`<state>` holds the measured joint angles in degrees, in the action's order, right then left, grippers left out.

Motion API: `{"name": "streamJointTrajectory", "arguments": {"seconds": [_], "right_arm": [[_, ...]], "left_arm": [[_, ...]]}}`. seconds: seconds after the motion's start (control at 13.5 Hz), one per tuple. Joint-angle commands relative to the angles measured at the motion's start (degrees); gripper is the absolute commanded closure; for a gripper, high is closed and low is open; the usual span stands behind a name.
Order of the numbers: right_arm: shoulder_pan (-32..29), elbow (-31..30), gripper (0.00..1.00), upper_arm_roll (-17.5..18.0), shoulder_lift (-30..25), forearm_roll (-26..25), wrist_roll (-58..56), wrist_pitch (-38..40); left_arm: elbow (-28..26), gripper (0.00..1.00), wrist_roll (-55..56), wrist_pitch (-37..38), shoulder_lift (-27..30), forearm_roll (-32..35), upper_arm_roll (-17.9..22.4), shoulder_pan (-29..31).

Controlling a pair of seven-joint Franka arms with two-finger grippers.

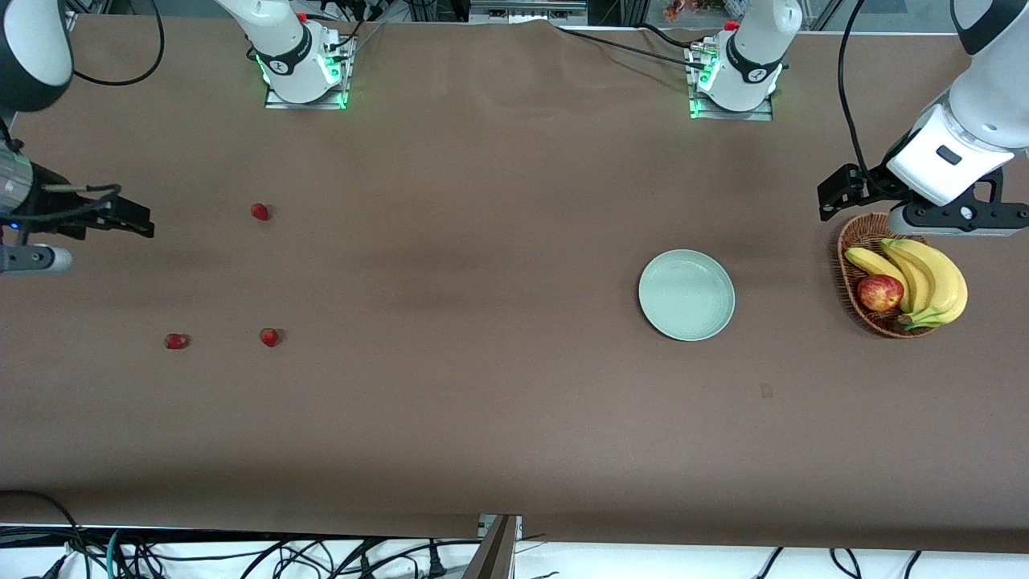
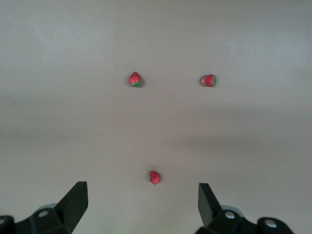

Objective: Collect all strawberries into plate
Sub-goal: 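Reach the right gripper down toward the first red strawberry, then close the right gripper on the strawberry and lift it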

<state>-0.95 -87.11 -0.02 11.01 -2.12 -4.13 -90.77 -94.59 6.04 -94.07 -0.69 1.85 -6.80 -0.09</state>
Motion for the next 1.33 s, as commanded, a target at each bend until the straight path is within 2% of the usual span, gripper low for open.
{"name": "streamJointTrajectory", "arguments": {"seconds": [0.0,0.59,1.26], "right_arm": [[-0.46,1.06,0.0,0.46,3.48,0.36,0.17,-2.99],[0.07,1.06,0.0,0.72,12.35,0.09,0.17,-10.29],[2.71,0.45,0.0,0.72,23.69,-0.08,0.87,-21.98]], "left_arm": [[2.13,0.0,-1.38,1.43,-0.98,-1.23,0.3,0.27],[2.13,0.0,-1.29,1.52,-0.98,-1.23,0.3,0.27],[2.13,0.0,-1.29,1.52,-0.98,-1.23,0.3,0.27]]}}
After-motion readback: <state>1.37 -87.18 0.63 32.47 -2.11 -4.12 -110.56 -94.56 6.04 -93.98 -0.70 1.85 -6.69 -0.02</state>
